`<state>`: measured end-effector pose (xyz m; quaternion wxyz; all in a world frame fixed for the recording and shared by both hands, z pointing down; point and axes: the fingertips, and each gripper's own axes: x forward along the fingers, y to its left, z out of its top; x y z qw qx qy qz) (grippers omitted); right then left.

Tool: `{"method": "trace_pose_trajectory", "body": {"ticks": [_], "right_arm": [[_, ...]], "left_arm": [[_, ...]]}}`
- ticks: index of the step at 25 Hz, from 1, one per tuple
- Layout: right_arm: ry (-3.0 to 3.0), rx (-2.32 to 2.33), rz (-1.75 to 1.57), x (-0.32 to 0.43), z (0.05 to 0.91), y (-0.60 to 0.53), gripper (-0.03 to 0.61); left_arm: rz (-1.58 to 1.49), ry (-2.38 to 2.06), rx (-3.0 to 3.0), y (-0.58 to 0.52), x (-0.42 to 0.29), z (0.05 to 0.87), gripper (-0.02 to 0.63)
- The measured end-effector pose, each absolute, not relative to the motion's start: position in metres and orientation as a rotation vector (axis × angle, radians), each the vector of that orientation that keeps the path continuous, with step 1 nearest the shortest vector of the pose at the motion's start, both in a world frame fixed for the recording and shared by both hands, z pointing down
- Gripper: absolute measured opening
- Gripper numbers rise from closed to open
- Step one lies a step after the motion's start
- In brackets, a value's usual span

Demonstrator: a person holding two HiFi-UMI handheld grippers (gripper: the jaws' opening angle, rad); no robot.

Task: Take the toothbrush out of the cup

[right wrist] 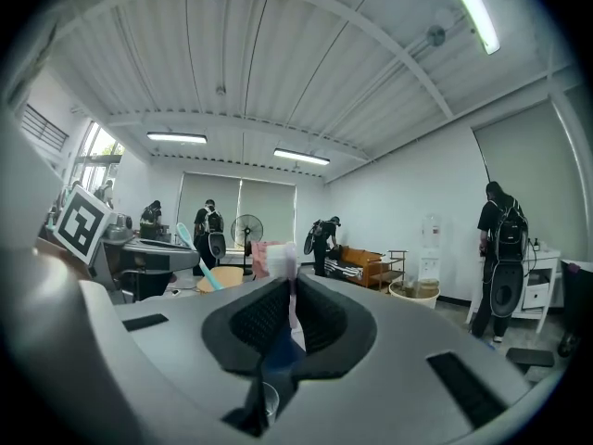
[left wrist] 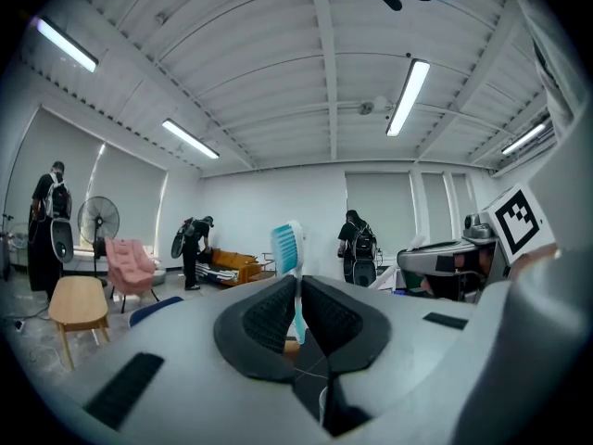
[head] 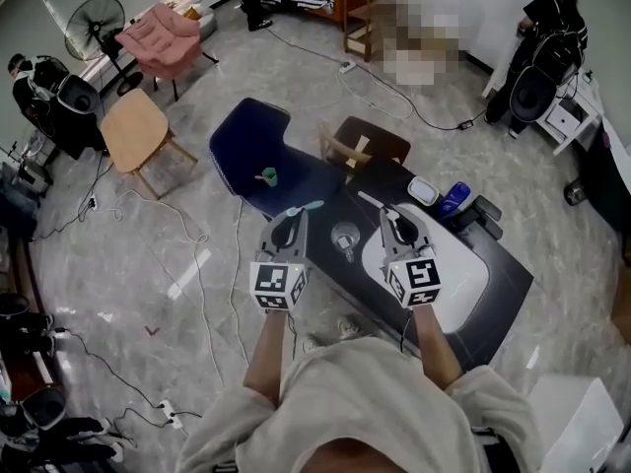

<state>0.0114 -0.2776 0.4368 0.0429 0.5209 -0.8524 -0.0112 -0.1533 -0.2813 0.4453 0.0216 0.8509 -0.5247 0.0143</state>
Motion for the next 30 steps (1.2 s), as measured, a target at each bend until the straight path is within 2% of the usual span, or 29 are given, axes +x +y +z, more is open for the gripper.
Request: {"method": "trace_pose_trajectory", "body": {"ticks": [30], "right_arm": [[-2.611,1.554,-0.078,0.001,0.429,-0.26,0.034]], "left_arm": [[0.045,-1.67,2.642,-0.257,-0.16,0.433,0.046]]}}
